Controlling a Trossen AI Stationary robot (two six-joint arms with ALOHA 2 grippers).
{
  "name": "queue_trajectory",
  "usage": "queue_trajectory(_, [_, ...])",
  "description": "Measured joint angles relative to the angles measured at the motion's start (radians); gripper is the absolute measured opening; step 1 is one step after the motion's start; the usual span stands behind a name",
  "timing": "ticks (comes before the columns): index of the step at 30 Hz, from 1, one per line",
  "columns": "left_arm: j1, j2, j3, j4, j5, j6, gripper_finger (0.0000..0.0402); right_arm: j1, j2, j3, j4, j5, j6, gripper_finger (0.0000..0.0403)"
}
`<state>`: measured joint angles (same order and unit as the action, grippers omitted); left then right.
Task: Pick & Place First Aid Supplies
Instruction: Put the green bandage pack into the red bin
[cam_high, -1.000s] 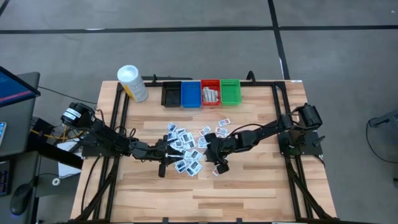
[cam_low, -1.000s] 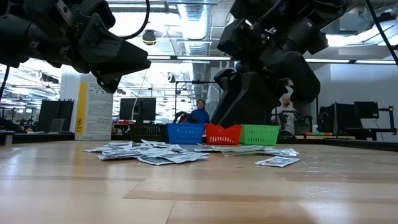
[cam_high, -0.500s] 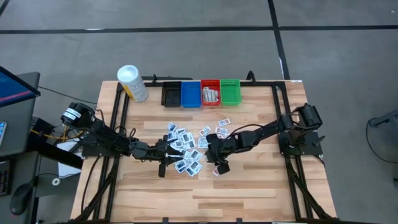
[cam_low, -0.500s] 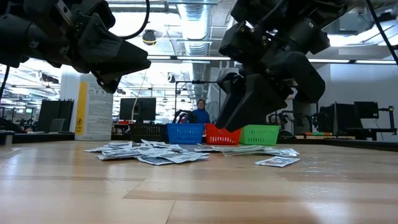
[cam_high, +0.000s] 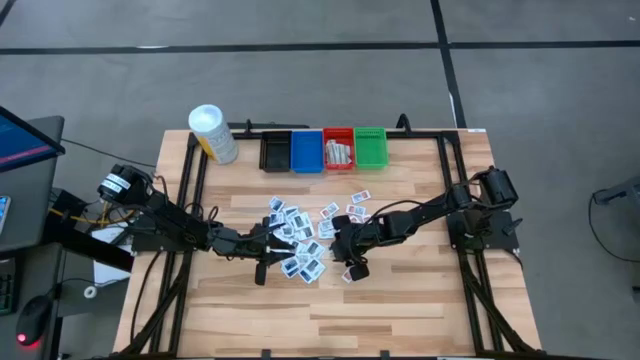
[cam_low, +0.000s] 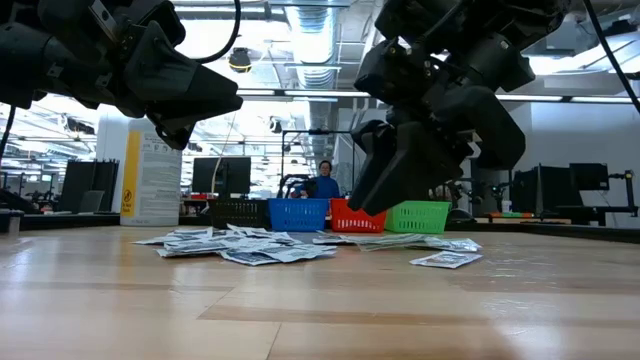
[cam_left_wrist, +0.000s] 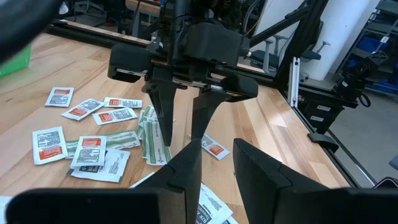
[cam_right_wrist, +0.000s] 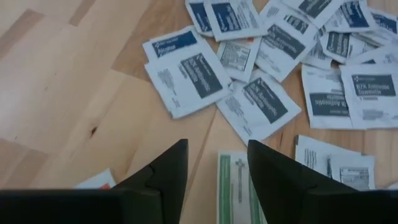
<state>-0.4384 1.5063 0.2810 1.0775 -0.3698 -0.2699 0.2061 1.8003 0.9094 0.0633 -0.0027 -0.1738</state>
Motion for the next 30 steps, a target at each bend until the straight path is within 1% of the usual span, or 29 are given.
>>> queue_trajectory(6, [0.000, 0.000, 0.000, 0.000, 0.000, 0.000, 0.0093, -0.006, 0.073, -0.002, 0.018, 0.000, -0.005, 0.0168])
queue_trajectory(15, [0.000, 0.000, 0.000, 0.000, 0.000, 0.000, 0.0093, -0.012, 0.085, 0.001, 0.026, -0.002, -0.008, 0.0162])
queue_trajectory(19, [0.000, 0.000, 0.000, 0.000, 0.000, 0.000, 0.0093, -0.012, 0.085, 0.001, 0.020, -0.003, -0.008, 0.0147])
queue_trajectory(26, [0.000, 0.000, 0.000, 0.000, 0.000, 0.000, 0.0093, -0.012, 0.085, 0.001, 0.013, -0.004, -0.008, 0.0102])
queue_trajectory(30, [0.000, 0.000, 0.000, 0.000, 0.000, -0.001, 0.0093, -0.011, 0.085, 0.001, 0.012, -0.004, -0.008, 0.0083])
